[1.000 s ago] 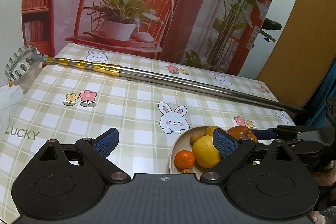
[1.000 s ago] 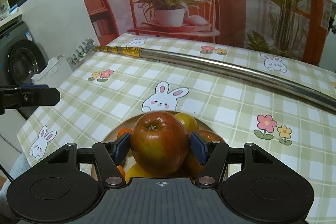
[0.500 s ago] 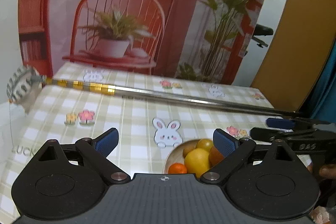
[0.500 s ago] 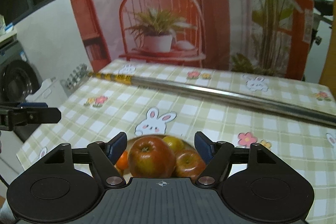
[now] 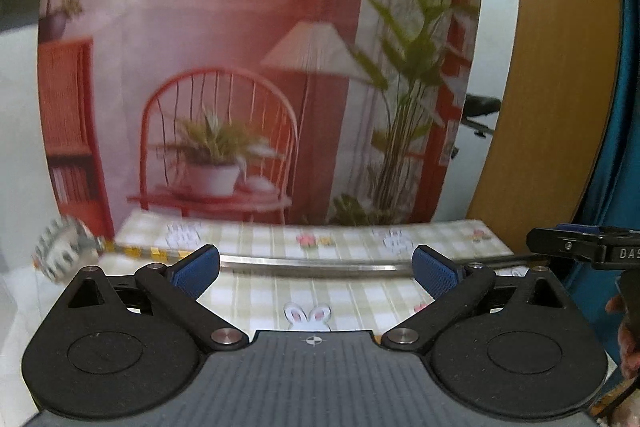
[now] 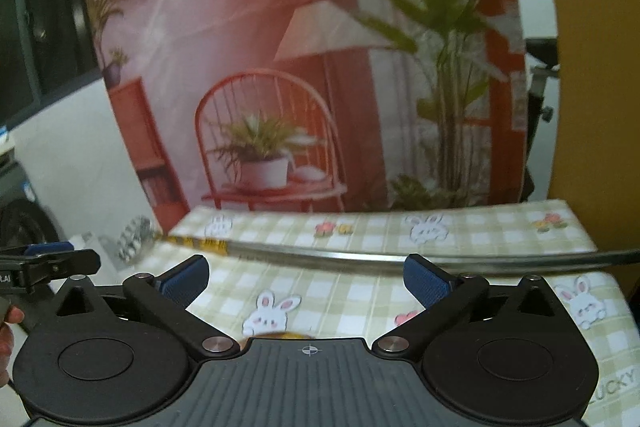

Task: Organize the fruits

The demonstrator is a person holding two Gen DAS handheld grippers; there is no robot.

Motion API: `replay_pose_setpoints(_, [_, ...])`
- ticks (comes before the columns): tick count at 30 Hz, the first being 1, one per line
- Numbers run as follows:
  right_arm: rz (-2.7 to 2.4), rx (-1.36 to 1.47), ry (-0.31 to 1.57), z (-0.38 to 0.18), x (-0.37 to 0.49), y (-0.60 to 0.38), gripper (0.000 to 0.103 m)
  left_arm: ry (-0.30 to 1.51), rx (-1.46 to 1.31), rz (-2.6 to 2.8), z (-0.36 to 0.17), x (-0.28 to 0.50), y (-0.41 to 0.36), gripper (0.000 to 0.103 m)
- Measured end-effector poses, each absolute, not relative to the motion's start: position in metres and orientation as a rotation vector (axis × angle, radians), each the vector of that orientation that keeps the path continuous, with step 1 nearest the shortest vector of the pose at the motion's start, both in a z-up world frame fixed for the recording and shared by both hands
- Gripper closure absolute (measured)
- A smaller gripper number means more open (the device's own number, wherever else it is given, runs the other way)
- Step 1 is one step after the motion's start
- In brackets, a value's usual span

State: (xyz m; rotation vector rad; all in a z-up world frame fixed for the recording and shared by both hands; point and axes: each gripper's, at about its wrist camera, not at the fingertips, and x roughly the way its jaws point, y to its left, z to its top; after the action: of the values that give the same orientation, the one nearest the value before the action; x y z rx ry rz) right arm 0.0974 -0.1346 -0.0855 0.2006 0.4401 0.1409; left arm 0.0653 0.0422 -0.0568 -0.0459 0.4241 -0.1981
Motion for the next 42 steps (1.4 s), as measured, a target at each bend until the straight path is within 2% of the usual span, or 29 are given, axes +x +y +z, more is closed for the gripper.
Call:
replay_pose_setpoints(14, [0.102, 0.179, 0.283, -0.033, 0.049, -0.136, 0.000, 0.310, 0.021, -0.191, -0.012, 0.032, 0.020, 0.000])
replay_pose_setpoints(42, [0.051, 0.133, 0.217, -0.019, 0.021, -0.126, 0.000, 0.291, 0.016, -0.195, -0.004, 0.020, 0.023, 0.000])
